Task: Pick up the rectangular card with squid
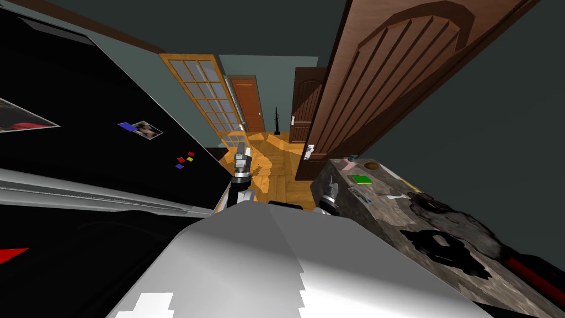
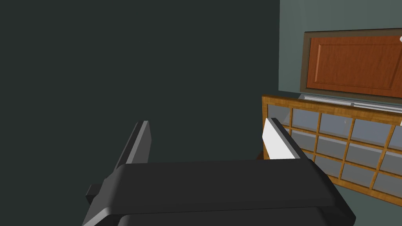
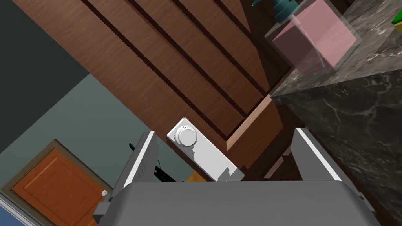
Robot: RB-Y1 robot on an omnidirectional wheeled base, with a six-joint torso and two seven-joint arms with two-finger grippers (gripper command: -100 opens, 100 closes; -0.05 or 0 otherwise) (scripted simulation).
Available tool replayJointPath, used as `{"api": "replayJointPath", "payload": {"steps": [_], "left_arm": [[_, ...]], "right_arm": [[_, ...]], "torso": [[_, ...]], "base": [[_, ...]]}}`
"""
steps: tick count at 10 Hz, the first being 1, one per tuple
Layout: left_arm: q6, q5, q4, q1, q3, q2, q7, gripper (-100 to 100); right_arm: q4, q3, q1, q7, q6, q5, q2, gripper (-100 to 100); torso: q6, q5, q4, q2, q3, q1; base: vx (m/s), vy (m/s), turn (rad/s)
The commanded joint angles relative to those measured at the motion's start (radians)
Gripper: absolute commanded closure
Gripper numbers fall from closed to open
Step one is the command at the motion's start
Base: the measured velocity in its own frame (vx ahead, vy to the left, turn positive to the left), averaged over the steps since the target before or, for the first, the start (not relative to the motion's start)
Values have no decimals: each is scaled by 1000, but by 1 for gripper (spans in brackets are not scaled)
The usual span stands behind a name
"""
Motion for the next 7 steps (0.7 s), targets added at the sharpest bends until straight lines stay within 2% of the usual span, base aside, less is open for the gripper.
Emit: {"api": "replayJointPath", "payload": {"steps": [1, 2, 3, 4, 7], "left_arm": [[0, 0, 0, 0, 0, 0, 0, 0], [0, 0, 0, 0, 0, 0, 0, 0], [0, 0, 0, 0, 0, 0, 0, 0], [0, 0, 0, 0, 0, 0, 0, 0], [0, 0, 0, 0, 0, 0, 0, 0]], "right_arm": [[14, 5, -2, -37, -13, -30, 1, -100], [36, 12, -4, -74, -31, -69, 4, -100], [36, 12, -4, -79, -31, -79, 4, -100], [55, 19, -6, -119, -49, -119, 8, -100], [89, 31, -11, -183, -83, -206, 19, -100]], "torso": [[0, 0, 0, 0, 0, 0], [0, 0, 0, 0, 0, 0], [0, 0, 0, 0, 0, -1], [0, 0, 0, 0, 0, 0], [0, -1, 0, 0, 0, -3]], "base": [[-4, -53, 46], [-2, -73, 57], [-4, -66, 37], [-2, -79, 56], [-7, -105, 41]]}}
